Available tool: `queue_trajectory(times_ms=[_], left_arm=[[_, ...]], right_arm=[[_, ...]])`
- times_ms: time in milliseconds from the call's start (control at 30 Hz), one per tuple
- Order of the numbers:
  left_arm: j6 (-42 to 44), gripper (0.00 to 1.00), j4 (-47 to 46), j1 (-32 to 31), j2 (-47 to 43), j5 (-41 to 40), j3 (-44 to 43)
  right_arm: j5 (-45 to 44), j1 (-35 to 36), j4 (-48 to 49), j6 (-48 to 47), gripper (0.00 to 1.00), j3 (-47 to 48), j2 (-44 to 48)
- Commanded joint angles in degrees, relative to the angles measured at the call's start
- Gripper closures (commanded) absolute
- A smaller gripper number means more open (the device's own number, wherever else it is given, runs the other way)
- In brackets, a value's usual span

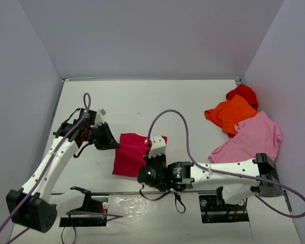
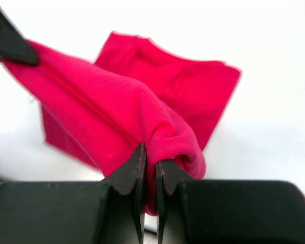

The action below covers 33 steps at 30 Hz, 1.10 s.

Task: Fold and stack the t-shirts
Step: Fold the long partially folded tshirt into a neat square

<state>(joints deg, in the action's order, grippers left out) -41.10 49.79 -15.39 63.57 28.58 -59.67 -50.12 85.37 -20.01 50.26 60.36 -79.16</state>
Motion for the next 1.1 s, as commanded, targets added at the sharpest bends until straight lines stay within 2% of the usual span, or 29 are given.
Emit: queue_trajectory(times_ms=[0, 167, 400, 733, 1067], left_arm=[[2.7, 1.00, -8.3, 0.5, 4.8, -3.4, -5.8], [2.1, 1.00, -12.3, 0.5, 11.5, -3.4, -6.8], [0.8, 1.00, -17.4, 0.5, 17.7, -1.9, -5.9], [1.5, 1.00, -18.0, 0.4, 22.2, -1.8, -7.7], [2.1, 1.00, -18.3, 0.4, 23.9, -1.8, -8.5]], right_arm=[[-5.0, -5.5, 0.9, -9.0, 1.00, 2.5, -2.7], [-2.4, -10.7, 10.5, -16.1, 1.00, 0.2, -5.6], [4.3, -17.8, 21.1, -19.9, 1.00, -3.3, -8.4], [9.8, -23.2, 25.9, -23.0, 1.00, -2.7, -12.2], [10.3, -25.1, 28.1, -24.1, 1.00, -3.2, -12.9]])
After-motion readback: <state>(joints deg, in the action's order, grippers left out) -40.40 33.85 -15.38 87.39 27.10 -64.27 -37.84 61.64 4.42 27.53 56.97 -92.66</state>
